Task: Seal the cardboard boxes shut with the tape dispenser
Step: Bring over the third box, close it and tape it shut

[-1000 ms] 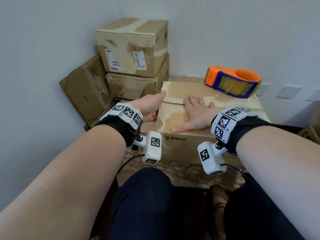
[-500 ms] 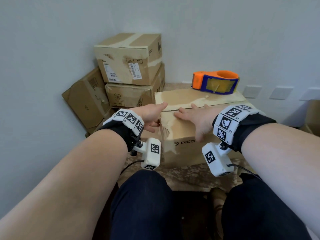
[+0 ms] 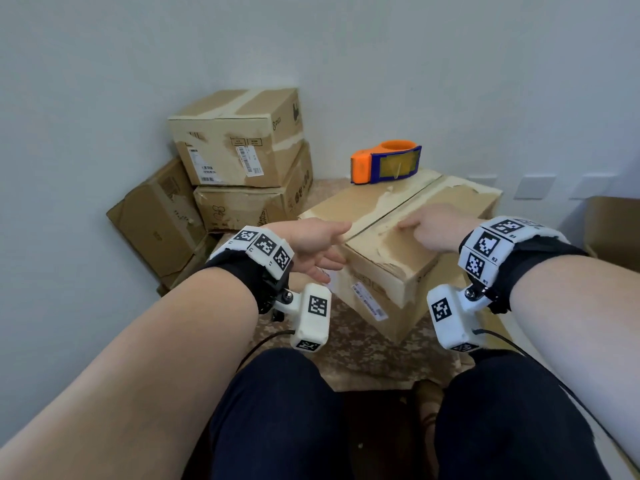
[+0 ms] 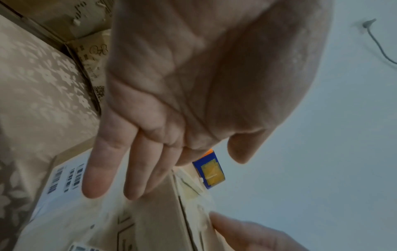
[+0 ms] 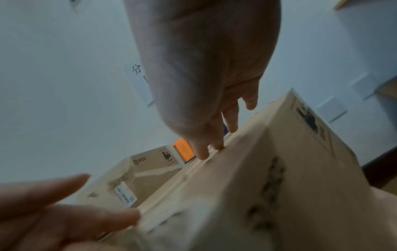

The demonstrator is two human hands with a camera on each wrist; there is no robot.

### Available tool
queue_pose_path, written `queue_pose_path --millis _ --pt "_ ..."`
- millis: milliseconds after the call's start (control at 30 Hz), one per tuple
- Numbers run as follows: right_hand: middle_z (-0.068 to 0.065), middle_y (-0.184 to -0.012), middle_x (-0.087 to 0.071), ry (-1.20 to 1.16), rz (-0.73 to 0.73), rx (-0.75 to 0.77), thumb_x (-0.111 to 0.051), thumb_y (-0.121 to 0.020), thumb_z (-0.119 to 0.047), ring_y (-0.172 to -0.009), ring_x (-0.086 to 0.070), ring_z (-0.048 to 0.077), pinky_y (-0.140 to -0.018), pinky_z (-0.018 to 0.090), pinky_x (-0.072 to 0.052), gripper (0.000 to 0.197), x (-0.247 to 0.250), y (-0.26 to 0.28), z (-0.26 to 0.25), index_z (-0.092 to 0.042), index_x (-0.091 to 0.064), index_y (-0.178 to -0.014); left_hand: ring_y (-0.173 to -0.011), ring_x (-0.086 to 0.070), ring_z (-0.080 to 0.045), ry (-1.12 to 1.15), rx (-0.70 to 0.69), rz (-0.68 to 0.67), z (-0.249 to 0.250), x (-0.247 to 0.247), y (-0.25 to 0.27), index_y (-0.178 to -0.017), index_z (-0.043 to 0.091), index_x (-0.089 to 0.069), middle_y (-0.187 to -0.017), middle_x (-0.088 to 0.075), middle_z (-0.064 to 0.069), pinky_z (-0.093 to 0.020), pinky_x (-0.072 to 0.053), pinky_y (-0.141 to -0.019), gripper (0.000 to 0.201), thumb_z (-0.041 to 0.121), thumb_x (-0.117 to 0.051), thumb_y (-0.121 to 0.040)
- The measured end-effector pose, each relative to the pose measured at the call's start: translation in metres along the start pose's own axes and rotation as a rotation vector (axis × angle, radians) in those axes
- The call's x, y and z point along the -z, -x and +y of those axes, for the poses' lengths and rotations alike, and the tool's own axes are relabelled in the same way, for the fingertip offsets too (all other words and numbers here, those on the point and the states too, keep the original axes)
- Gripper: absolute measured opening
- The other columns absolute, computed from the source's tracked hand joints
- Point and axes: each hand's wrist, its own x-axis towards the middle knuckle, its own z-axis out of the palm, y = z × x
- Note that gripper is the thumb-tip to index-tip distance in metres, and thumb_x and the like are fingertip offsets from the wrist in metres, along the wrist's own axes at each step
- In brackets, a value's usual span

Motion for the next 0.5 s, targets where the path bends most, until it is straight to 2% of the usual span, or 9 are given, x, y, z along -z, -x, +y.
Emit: queue_pose_path --millis 67,133,167,200,233,267,333,400,500 --pt "0.007 -0.152 -0.038 -0.076 0.018 0.042 -0.035 -0.101 -0.032 -0.137 -0.036 0.026 -0.109 0.035 -0.031 0.045 -0.003 -0.002 -0.006 -0.020 -0.041 -0.145 -0.129 -0.048 -0.024 -0.097 -0.024 0.003 0.006 -0.005 0.000 -0.145 0.007 -0.033 -0.140 -0.050 -0.015 -0.044 -0.040 -0.103 0.054 0.040 -0.033 -0.102" --pt "0.007 -0.154 -0.032 -0.089 -0.038 0.056 -0.040 -0.093 -0.058 -0.137 -0.034 0.027 -0.109 0.040 -0.031 0.069 -0.012 -0.007 -0.015 -0.018 -0.032 -0.149 -0.102 -0.064 -0.020 -0.294 -0.086 0.068 0.016 -0.007 -0.001 -0.131 0.001 -0.050 -0.114 -0.066 -0.009 -0.039 -0.050 -0.090 0.042 0.030 -0.039 -0.102" --pt "0.006 -0.157 -0.024 -0.043 -0.077 0.045 -0.043 -0.086 -0.069 -0.140 -0.029 0.028 -0.109 0.045 -0.029 0.084 -0.018 -0.009 -0.018 -0.020 -0.024 -0.152 -0.088 -0.066 -0.019 -0.424 -0.136 0.137 0.021 -0.007 -0.003 -0.126 0.002 -0.055 -0.102 -0.069 -0.008 -0.036 -0.052 -0.084 0.037 0.026 -0.045 -0.100" --pt "0.003 -0.160 -0.014 0.021 -0.101 0.031 -0.047 -0.078 -0.076 -0.143 -0.020 0.030 -0.110 0.052 -0.025 0.097 -0.024 -0.012 -0.021 -0.024 -0.014 -0.153 -0.080 -0.064 -0.017 -0.578 -0.195 0.226 0.025 -0.006 -0.006 -0.124 0.004 -0.059 -0.099 -0.069 -0.007 -0.033 -0.053 -0.080 0.034 0.023 -0.053 -0.096" --pt "-0.001 -0.161 -0.004 0.081 -0.106 0.022 -0.052 -0.072 -0.079 -0.145 -0.012 0.030 -0.109 0.058 -0.022 0.106 -0.029 -0.013 -0.022 -0.028 -0.006 -0.154 -0.082 -0.062 -0.017 -0.743 -0.255 0.313 0.028 -0.004 -0.009 -0.126 0.010 -0.060 -0.105 -0.068 -0.007 -0.031 -0.051 -0.080 0.037 0.024 -0.060 -0.092" --pt "-0.004 -0.161 0.002 0.121 -0.100 0.020 -0.056 -0.069 -0.078 -0.146 -0.007 0.030 -0.109 0.062 -0.019 0.112 -0.033 -0.014 -0.021 -0.031 0.000 -0.153 -0.093 -0.060 -0.017 -0.897 -0.303 0.376 0.030 -0.003 -0.013 -0.131 0.015 -0.057 -0.117 -0.064 -0.007 -0.028 -0.048 -0.084 0.046 0.028 -0.066 -0.087" --pt "-0.008 -0.161 0.008 0.142 -0.094 0.030 -0.063 -0.069 -0.074 -0.147 -0.002 0.028 -0.109 0.064 -0.017 0.116 -0.036 -0.015 -0.019 -0.032 0.005 -0.153 -0.123 -0.047 -0.021 -1.148 -0.341 0.402 0.030 -0.001 -0.026 -0.143 0.022 -0.042 -0.139 -0.047 -0.005 -0.031 -0.038 -0.101 0.074 0.043 -0.072 -0.079" --pt "-0.010 -0.161 0.010 0.136 -0.112 0.048 -0.066 -0.070 -0.069 -0.148 0.002 0.027 -0.109 0.064 -0.013 0.117 -0.036 -0.018 -0.016 -0.030 0.007 -0.153 -0.141 -0.024 -0.025 -1.328 -0.305 0.338 0.028 -0.001 -0.042 -0.151 0.025 -0.022 -0.155 -0.022 -0.003 -0.045 -0.023 -0.113 0.097 0.061 -0.067 -0.074" --pt "-0.012 -0.160 0.010 0.145 -0.135 0.069 -0.070 -0.072 -0.061 -0.148 0.004 0.026 -0.112 0.062 -0.011 0.117 -0.031 -0.021 -0.012 -0.030 0.009 -0.153 -0.147 -0.001 -0.025 -1.368 -0.261 0.284 0.023 0.001 -0.062 -0.152 0.030 -0.001 -0.161 0.002 0.006 -0.062 -0.008 -0.112 0.109 0.074 -0.058 -0.070"
